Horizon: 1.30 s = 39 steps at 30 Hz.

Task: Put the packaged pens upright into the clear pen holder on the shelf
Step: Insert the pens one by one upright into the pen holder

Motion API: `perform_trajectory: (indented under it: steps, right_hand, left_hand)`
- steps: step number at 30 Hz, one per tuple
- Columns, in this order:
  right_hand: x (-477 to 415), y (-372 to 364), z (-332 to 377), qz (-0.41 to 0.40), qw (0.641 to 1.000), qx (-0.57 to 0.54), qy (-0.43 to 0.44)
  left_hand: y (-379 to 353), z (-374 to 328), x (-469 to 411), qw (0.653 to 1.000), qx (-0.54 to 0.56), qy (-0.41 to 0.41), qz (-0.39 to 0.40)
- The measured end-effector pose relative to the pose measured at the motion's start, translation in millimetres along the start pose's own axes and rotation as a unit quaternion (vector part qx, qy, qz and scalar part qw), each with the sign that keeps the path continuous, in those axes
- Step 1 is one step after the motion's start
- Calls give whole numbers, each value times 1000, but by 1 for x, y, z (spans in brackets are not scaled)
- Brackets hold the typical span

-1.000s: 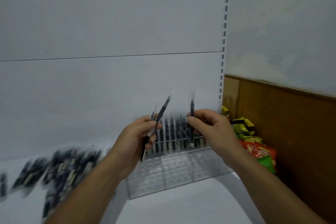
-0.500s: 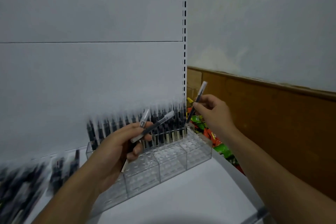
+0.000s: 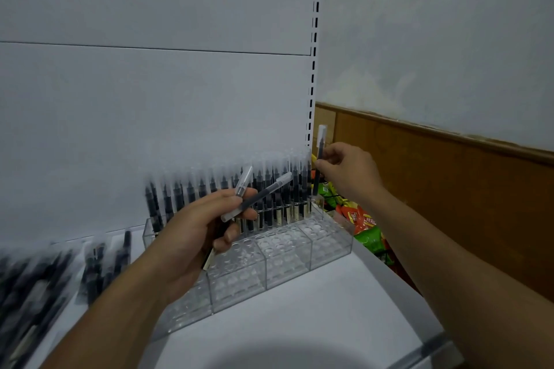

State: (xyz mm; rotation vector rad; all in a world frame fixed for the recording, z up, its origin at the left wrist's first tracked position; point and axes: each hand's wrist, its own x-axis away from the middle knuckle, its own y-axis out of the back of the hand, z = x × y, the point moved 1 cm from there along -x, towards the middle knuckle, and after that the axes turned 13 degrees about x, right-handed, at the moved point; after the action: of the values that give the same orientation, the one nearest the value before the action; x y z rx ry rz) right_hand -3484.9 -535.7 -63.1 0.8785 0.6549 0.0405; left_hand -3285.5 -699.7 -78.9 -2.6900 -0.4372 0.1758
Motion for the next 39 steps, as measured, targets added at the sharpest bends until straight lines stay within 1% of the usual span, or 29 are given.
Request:
perform_trajectory:
  steps: [2,5,7,12,15,17,20,21,24,28,33,34,36,37,39]
  right_hand:
    - [-2,-1,0,18,1000,25,-2]
    - [0,-7,-4,72,996,59,-4]
    - [2,-10,-5,98,993,61,-2]
    - [-1,-6,2,121,989,79,-10]
    - [-1,-5,3,111,987,114,-23]
    - [1,-3,6,111,987,117,-26]
    - [4,-4,6,166,980,109,-5]
    - [6,-5,4,173,980,98,-7]
    - [9,-5,2,172,982,72,-17]
    - [9,-4,7,190,976,110,-6]
    - [23,9,6,164,978,131,-11]
    - [28,15,8,157,981,116,-6]
    - [41,26,20,164,986,38,4]
    - [48,31,28,182,983,-16,6]
    - [61,39,48,227,966,-123,6]
  left_hand:
    - [0,0,0,1000,1,1,0]
    - [0,0,0,1000,1,3,4]
    - [0,0,1,1000,1,3,7]
    - [0,0,1,1000,-6,2,2]
    - [-1,0,2,1000,-2,1,0]
    - [-1,0,3,1000,2,0,3]
    - [0,0,3,1000,4,-4,8]
    - [0,0,3,1000,5,-4,10]
    - [0,0,3,1000,7,-5,14]
    - [0,0,2,1000,4,-7,9]
    - [-2,-3,4,1000,25,-10,10]
    - [-3,-4,5,999,30,-11,10]
    - [-4,-6,6,999,33,-13,10]
    - [-5,-8,6,999,30,-15,12]
    - [-6,-11,7,999,19,-21,15]
